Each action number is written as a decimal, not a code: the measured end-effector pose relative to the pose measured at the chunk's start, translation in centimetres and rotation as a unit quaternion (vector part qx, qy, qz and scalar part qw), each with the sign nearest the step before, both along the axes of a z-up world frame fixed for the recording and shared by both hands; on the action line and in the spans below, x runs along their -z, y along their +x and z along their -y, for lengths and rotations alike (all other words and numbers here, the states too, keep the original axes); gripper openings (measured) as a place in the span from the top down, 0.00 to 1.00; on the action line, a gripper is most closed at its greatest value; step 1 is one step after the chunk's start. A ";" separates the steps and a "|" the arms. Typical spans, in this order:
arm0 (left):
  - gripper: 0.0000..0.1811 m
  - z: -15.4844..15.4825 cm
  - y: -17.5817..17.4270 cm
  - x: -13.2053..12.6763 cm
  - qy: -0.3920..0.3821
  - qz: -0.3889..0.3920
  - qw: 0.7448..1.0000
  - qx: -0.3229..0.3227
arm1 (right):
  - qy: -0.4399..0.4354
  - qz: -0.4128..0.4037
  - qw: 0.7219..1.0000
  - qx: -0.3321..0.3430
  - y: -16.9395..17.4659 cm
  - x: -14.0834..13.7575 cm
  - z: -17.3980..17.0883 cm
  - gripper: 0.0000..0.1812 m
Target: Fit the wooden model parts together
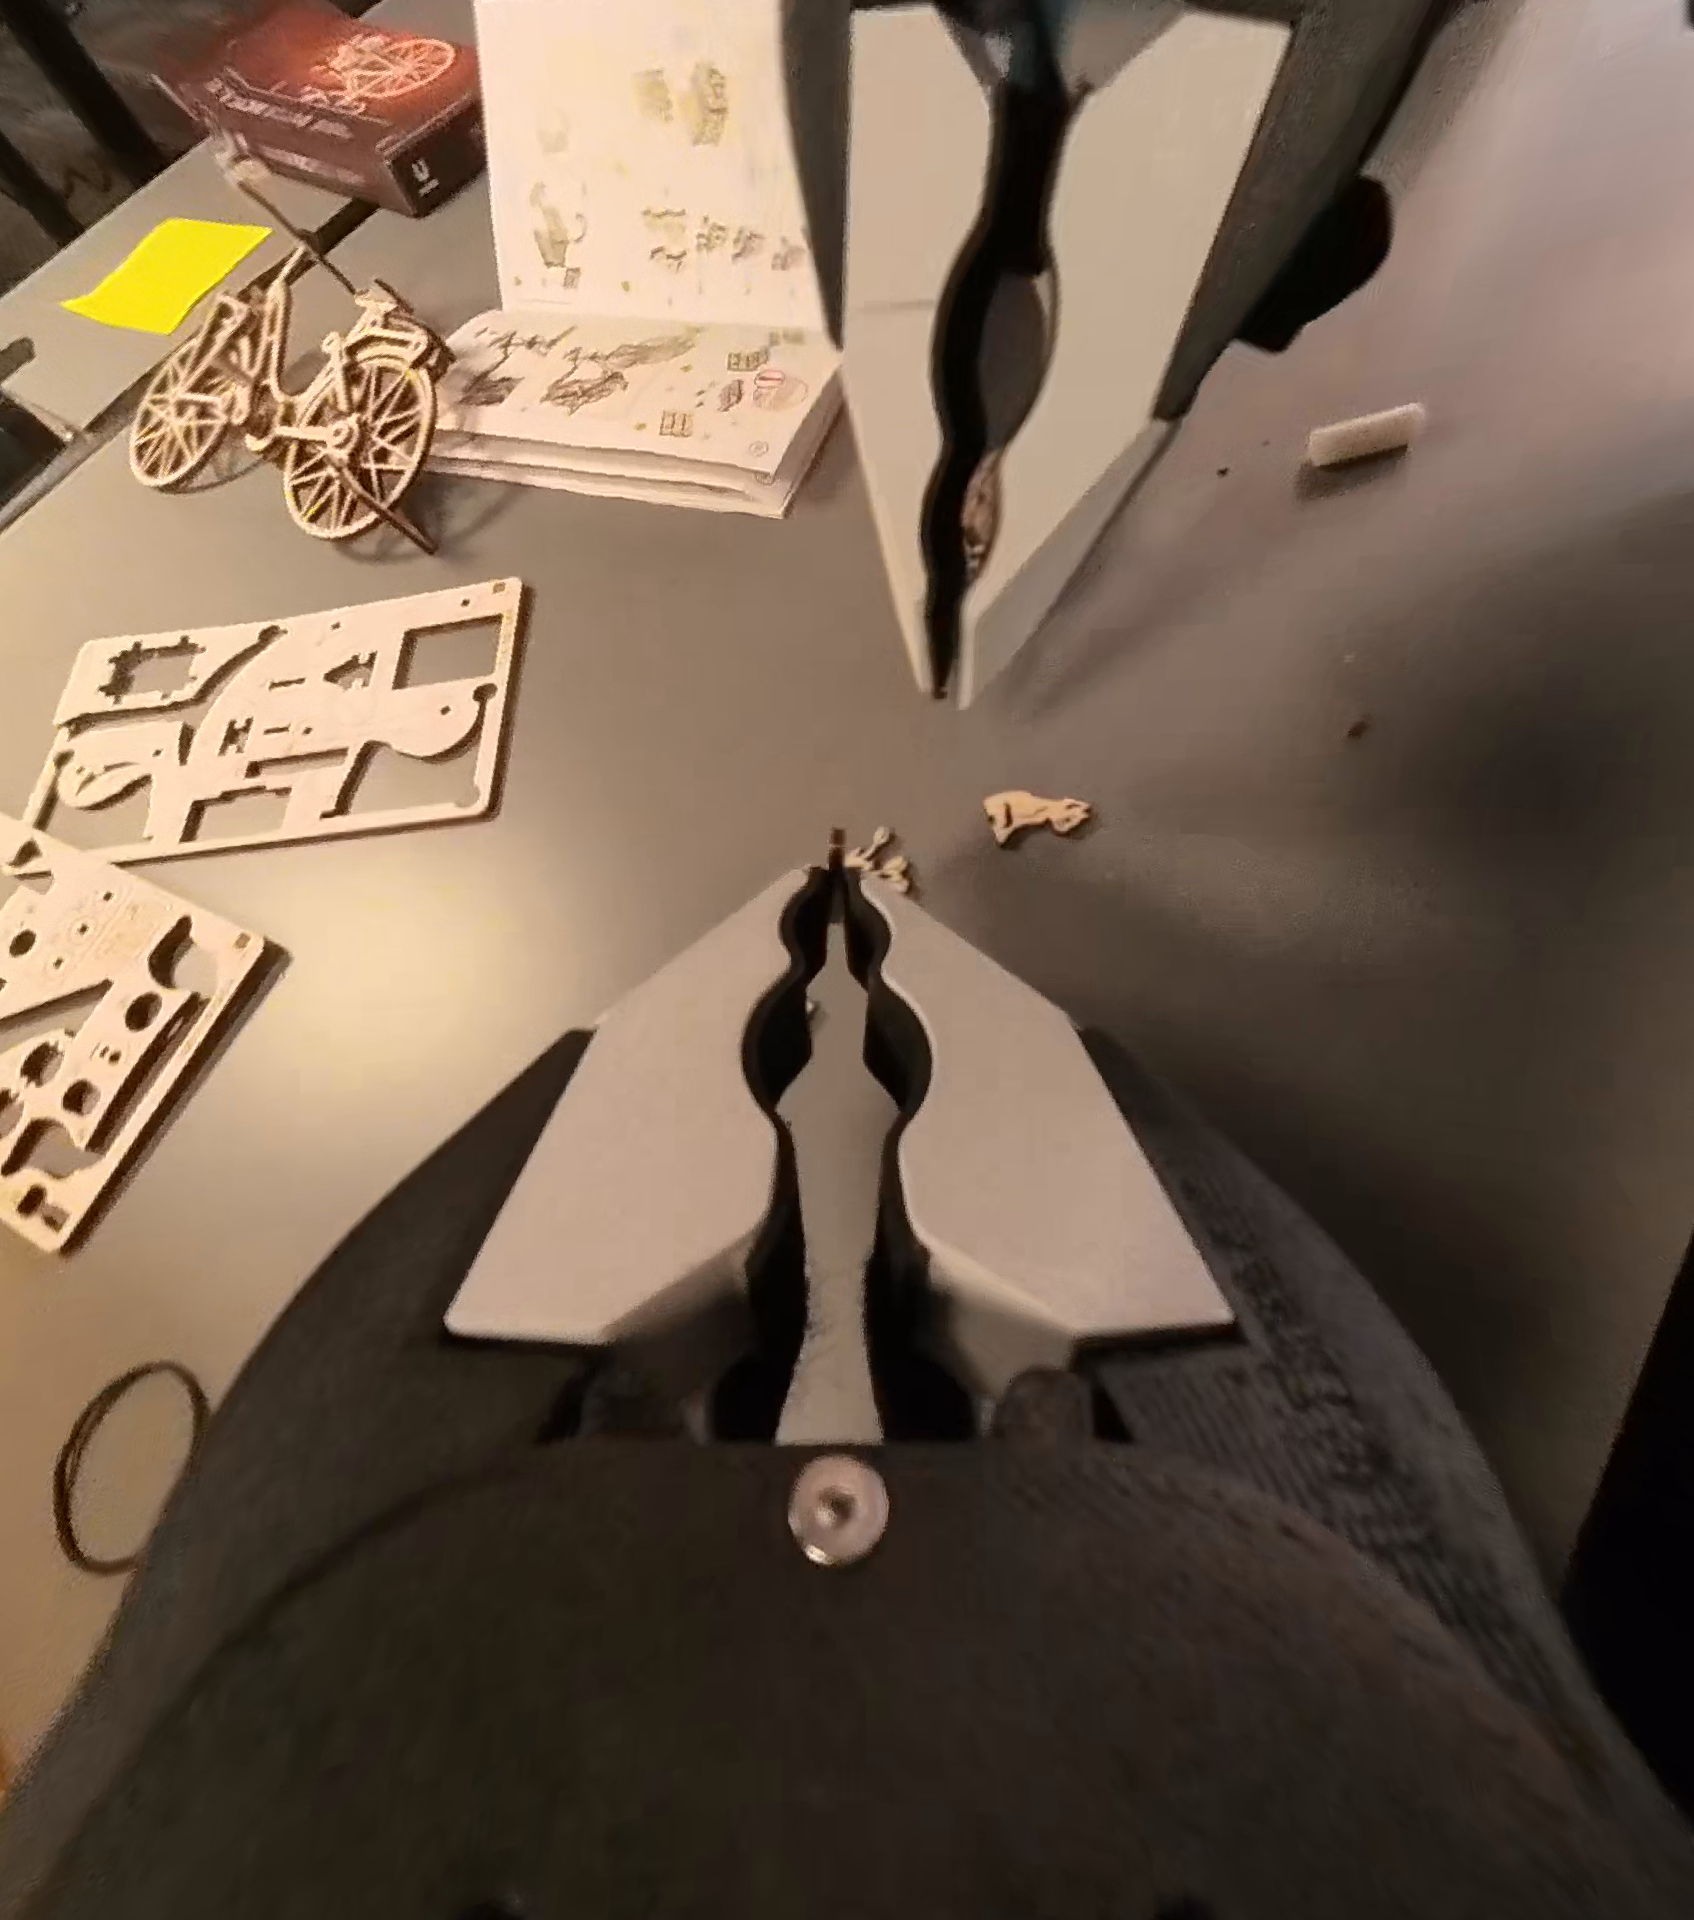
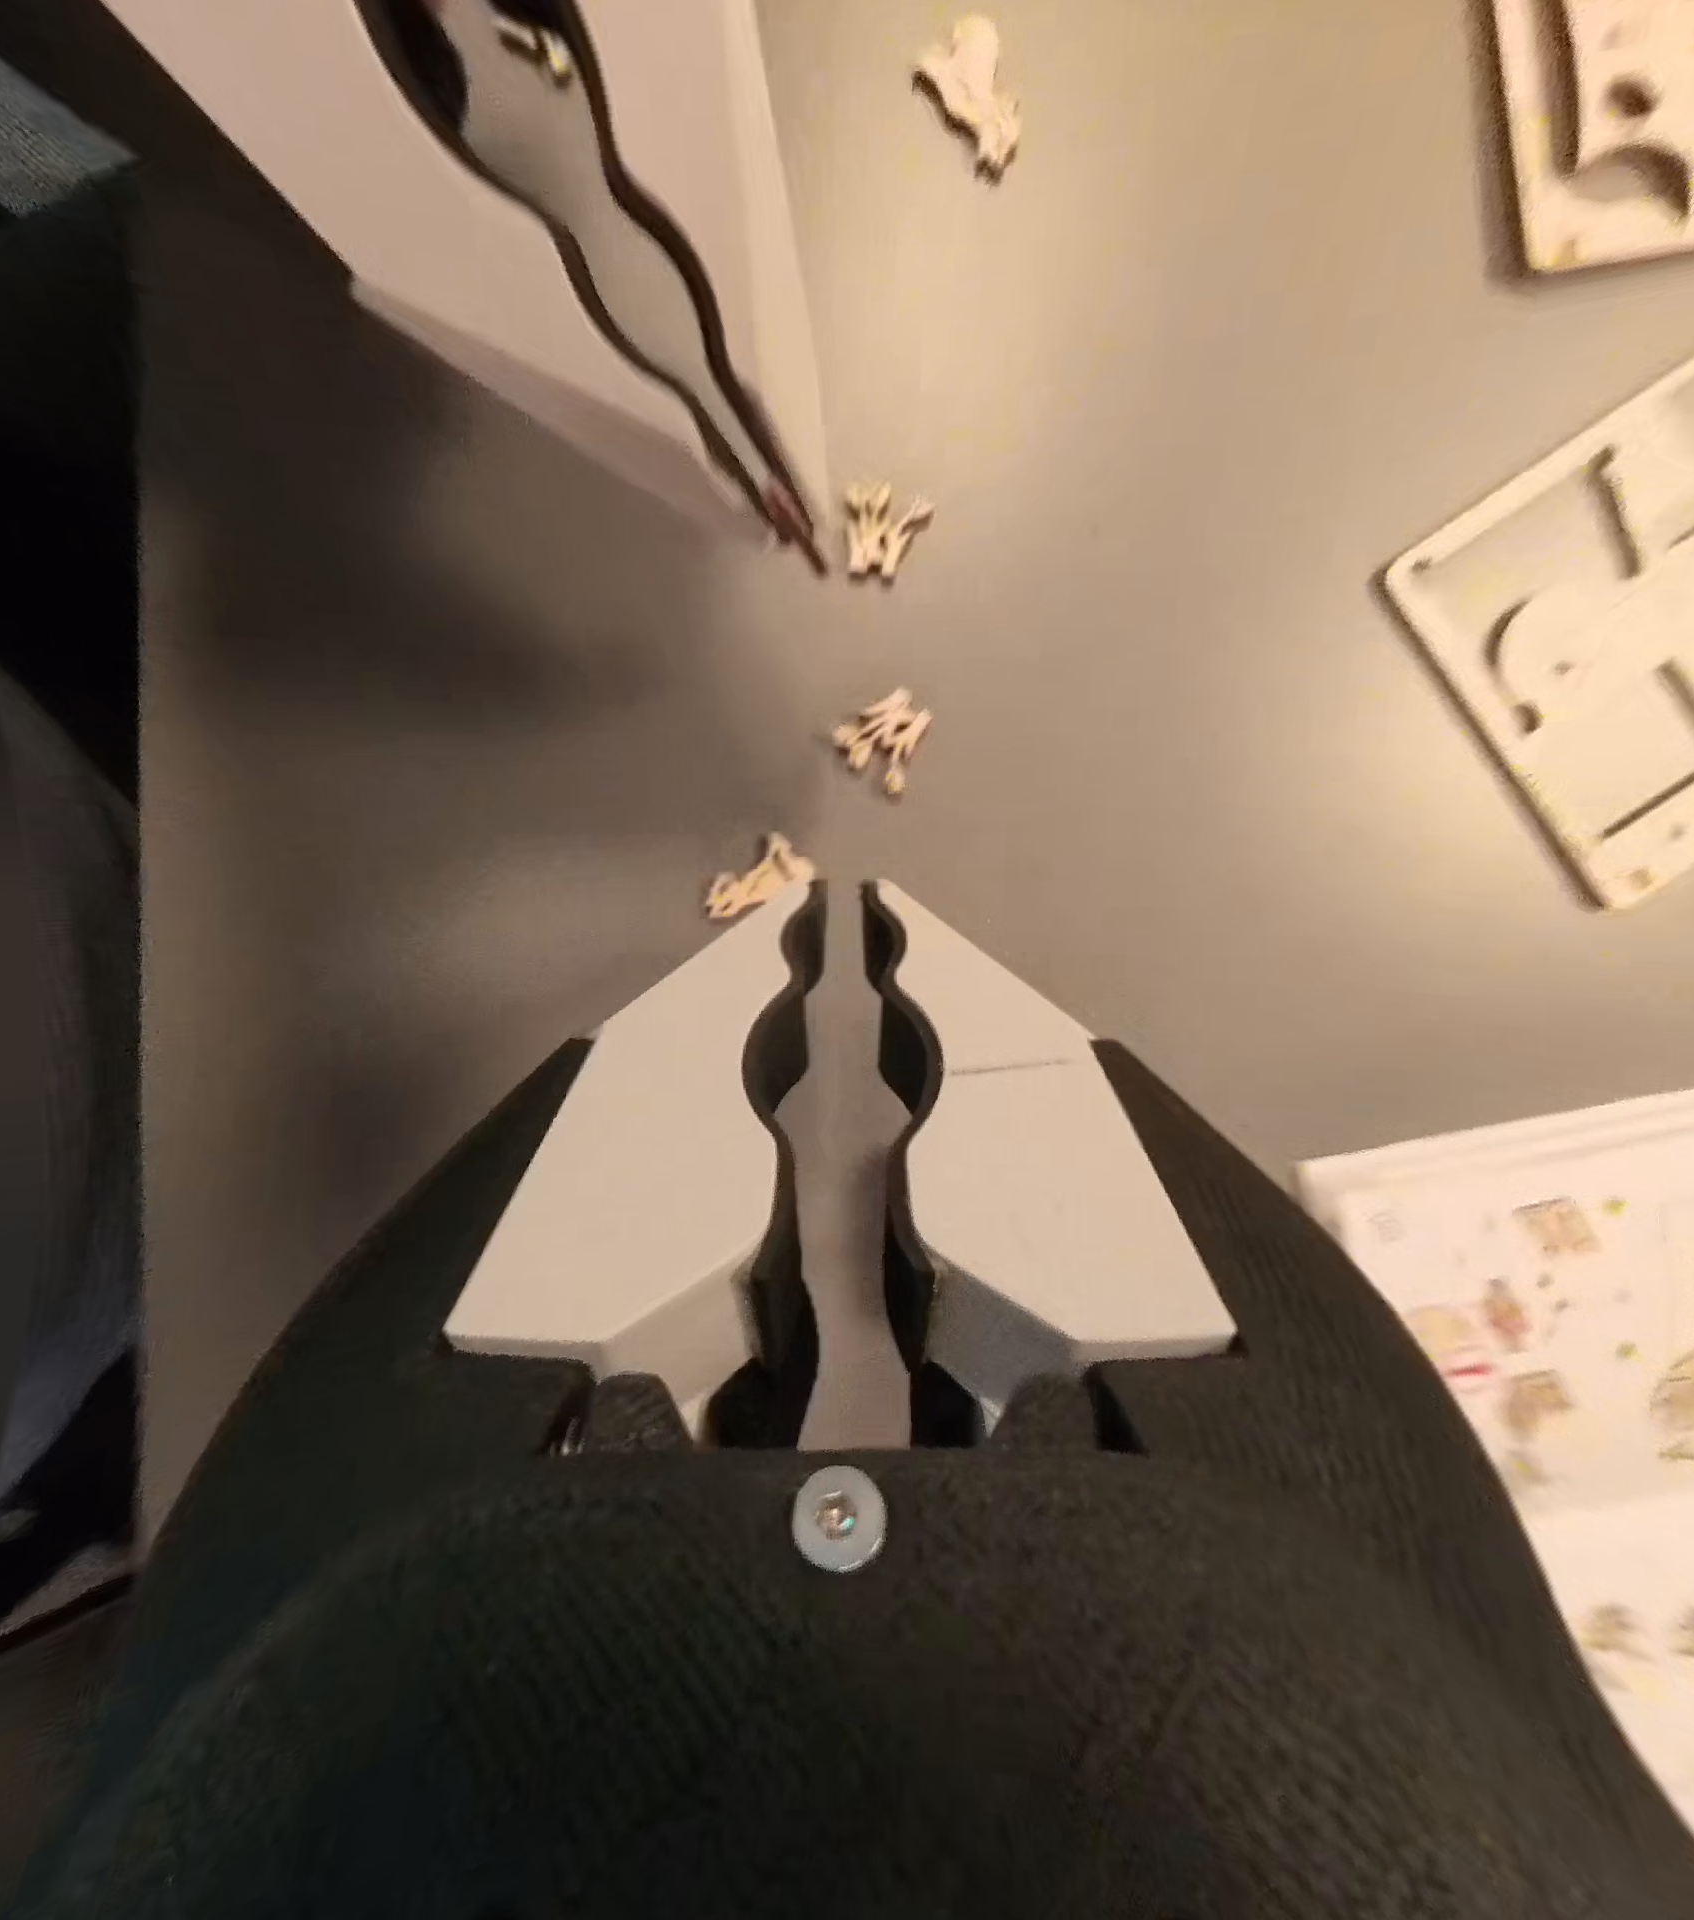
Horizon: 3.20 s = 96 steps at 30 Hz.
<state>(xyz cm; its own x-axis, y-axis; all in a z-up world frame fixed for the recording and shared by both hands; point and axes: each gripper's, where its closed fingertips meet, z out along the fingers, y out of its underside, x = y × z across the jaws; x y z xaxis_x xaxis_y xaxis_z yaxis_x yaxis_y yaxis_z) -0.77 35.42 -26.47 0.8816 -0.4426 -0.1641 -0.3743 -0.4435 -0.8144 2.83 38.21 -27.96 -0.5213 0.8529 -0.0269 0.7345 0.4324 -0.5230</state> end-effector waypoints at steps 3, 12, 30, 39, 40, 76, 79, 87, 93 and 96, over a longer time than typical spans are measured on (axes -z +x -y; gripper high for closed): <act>0.99 0.9 0.2 0.0 -0.009 0.023 1.000 -0.008 | -0.052 0.034 0.998 0.034 1.8 1.0 1.0 0.93; 0.99 2.2 0.4 -1.2 0.034 0.095 0.993 -0.067 | -0.078 -0.033 0.968 0.237 1.4 2.7 1.9 0.87; 0.99 6.3 2.2 2.5 -0.258 0.406 0.876 -0.026 | 0.003 -0.142 0.990 0.021 1.4 0.6 6.4 0.98; 0.99 5.8 3.6 0.1 -0.009 0.150 0.989 0.001 | 0.006 -0.149 0.989 -0.009 2.5 0.2 7.5 0.98; 0.99 5.9 3.9 -0.1 -0.005 0.155 0.988 0.000 | 0.004 -0.136 0.990 -0.021 2.8 0.4 7.7 0.98; 1.00 9.6 7.7 -2.2 0.138 0.118 0.982 0.049 | 0.193 -0.094 0.977 -0.014 11.5 5.0 13.1 0.54; 1.00 9.8 8.0 -2.1 0.141 0.125 0.981 0.054 | 0.232 -0.127 0.964 0.017 10.8 4.5 12.6 0.56; 1.00 10.7 8.6 -1.8 0.142 0.132 0.979 0.061 | 0.332 -0.137 0.933 0.023 10.3 5.2 11.5 0.67; 0.99 10.9 8.9 -1.2 0.132 0.138 0.979 0.065 | 0.351 -0.155 0.923 0.027 10.5 4.4 12.1 0.79; 0.99 10.8 9.0 -1.1 0.128 0.137 0.980 0.068 | 0.360 -0.174 0.916 0.038 10.2 3.8 12.1 0.80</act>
<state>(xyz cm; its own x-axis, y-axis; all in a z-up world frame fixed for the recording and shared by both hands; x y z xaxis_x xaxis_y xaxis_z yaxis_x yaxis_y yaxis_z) 8.21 24.57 -25.35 0.8442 -0.5338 -0.0500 -0.1663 -0.1722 -0.9709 13.07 26.10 -31.72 -0.3299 0.6184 0.7133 0.6205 0.7115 -0.3298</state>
